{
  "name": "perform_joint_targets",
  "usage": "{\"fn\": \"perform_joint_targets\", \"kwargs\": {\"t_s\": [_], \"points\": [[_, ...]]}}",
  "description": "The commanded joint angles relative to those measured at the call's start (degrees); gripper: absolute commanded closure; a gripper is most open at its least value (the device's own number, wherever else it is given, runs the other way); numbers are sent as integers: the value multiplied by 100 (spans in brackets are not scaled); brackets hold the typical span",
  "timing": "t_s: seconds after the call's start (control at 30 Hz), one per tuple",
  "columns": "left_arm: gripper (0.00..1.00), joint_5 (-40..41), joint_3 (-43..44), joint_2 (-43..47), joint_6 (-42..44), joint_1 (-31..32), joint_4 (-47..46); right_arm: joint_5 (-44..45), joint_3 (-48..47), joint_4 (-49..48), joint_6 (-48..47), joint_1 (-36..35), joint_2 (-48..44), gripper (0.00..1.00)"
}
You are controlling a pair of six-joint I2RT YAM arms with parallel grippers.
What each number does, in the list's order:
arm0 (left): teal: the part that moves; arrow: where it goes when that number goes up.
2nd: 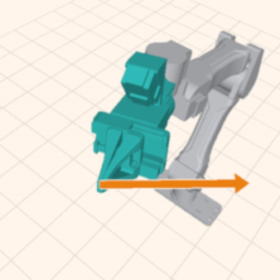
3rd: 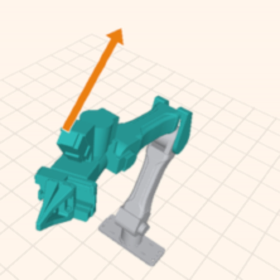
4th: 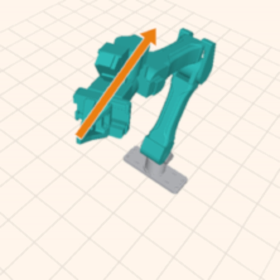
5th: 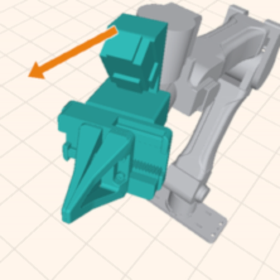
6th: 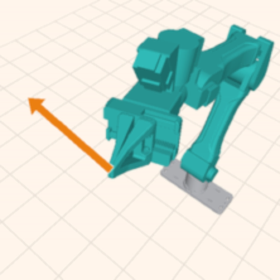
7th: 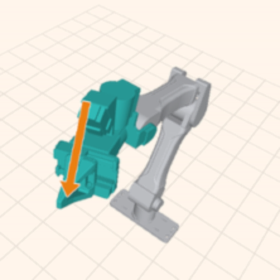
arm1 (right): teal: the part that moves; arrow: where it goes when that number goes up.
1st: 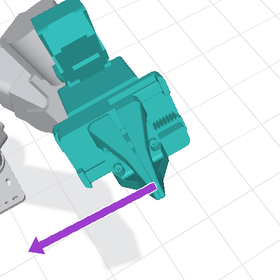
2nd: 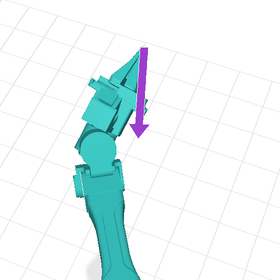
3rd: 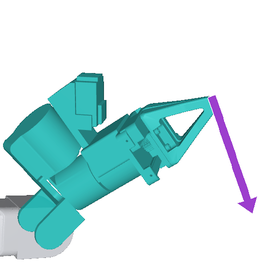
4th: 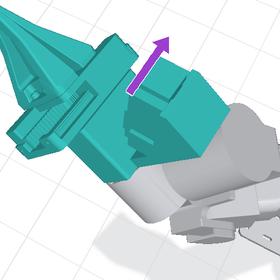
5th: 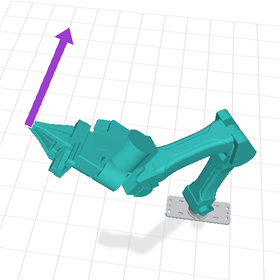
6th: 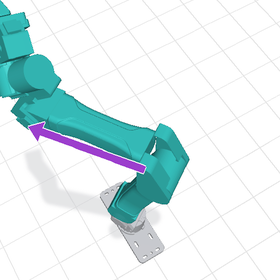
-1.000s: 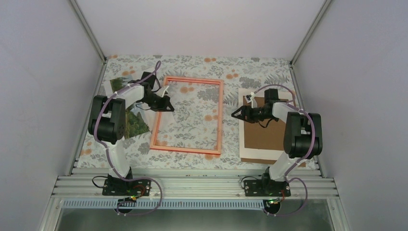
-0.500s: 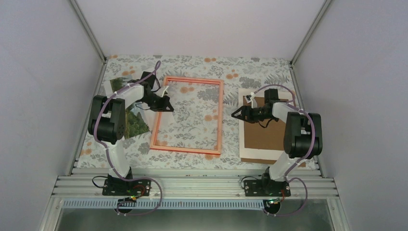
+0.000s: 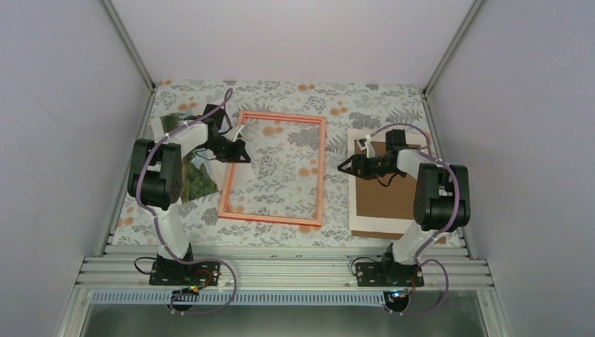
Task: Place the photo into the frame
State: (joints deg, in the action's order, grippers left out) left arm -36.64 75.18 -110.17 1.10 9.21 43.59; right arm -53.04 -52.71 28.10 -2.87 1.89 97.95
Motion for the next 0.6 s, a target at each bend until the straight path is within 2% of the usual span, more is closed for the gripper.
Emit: {"fn": "perform_joint_targets", "kwargs": {"t_s": [0.0,0.57], "points": [[98,119,161,84,170,-51,165,8,33,-76,-16,-70,-43,38],[98,165,150,-16,241,-102,188,31,32,-107,12,-86,-38,39]]}}
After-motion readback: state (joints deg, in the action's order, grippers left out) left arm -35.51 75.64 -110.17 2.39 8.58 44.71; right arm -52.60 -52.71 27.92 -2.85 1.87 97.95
